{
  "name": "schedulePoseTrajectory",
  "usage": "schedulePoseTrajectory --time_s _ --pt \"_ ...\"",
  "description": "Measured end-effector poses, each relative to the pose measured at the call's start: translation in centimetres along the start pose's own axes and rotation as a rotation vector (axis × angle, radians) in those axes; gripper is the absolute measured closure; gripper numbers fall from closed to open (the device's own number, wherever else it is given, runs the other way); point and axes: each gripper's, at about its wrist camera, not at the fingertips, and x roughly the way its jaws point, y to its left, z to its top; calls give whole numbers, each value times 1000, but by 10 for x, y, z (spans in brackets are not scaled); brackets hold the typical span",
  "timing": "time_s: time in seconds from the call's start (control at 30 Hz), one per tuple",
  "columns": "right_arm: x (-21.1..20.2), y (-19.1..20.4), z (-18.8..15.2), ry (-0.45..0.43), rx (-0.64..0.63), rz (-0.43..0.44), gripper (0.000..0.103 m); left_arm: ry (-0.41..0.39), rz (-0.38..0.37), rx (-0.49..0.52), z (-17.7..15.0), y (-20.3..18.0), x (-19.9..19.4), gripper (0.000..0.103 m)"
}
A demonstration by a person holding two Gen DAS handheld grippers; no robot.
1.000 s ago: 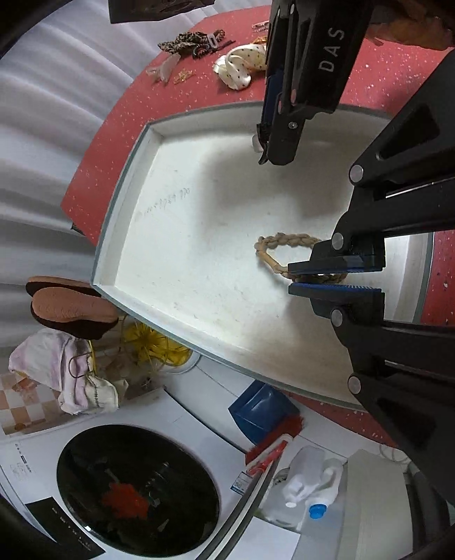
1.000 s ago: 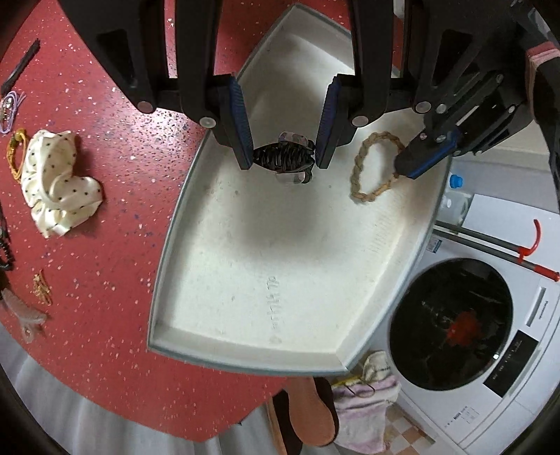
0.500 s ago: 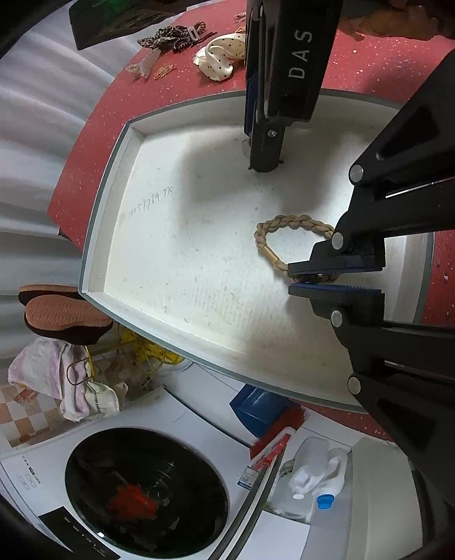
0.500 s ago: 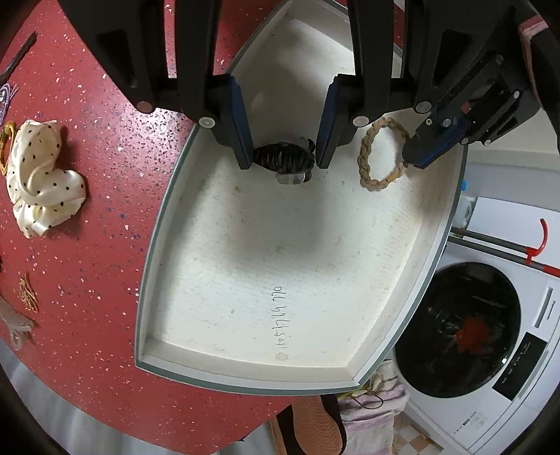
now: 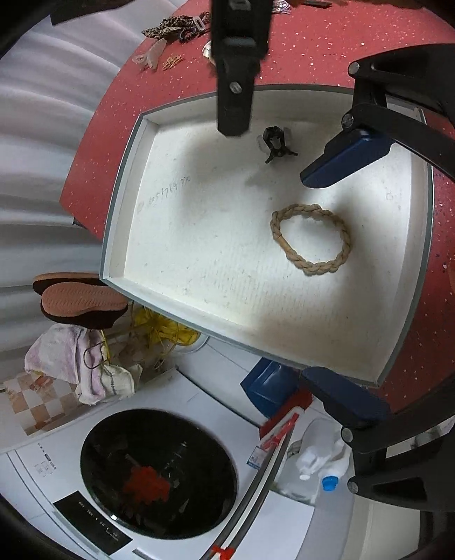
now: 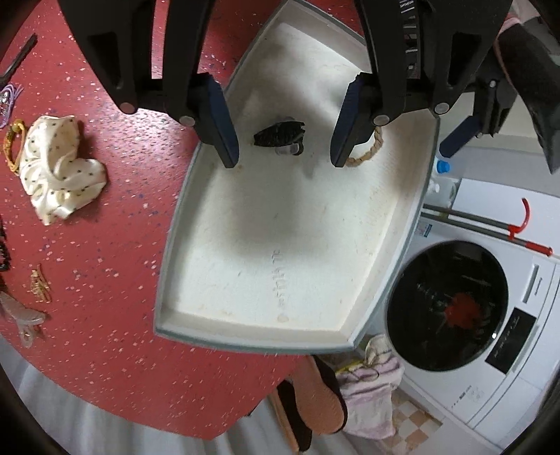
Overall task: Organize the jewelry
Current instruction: 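Grasp the polka-dot scrunchie with the left tool while the right tool grasps the black snap clip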
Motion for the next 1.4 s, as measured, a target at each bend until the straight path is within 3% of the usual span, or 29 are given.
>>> schedulePoseTrajectory --time_s 0.2,0.5,0.8,0.83,0.87,1.07,1.4 --pt "-25 -18 -6 -30 38 0 24 10 -17 16 3 0 -11 1" --pt "-57 -68 -32 -58 165 -35 21 40 -64 82 7 -35 -34 1" --pt "-90 -136 -77 -77 309 -89 16 28 -109 204 8 -97 -60 1" --pt "-94 -146 -85 -77 334 -94 13 26 -121 210 8 -104 -62 1" --pt "-97 -153 -91 -81 352 -99 1 23 -132 219 8 -111 -65 1" --pt "-115 -188 -121 -90 423 -138 0 55 -189 270 4 -150 -68 1" --pt "-132 -246 -171 -66 543 -212 0 123 -213 308 -12 -203 -61 1"
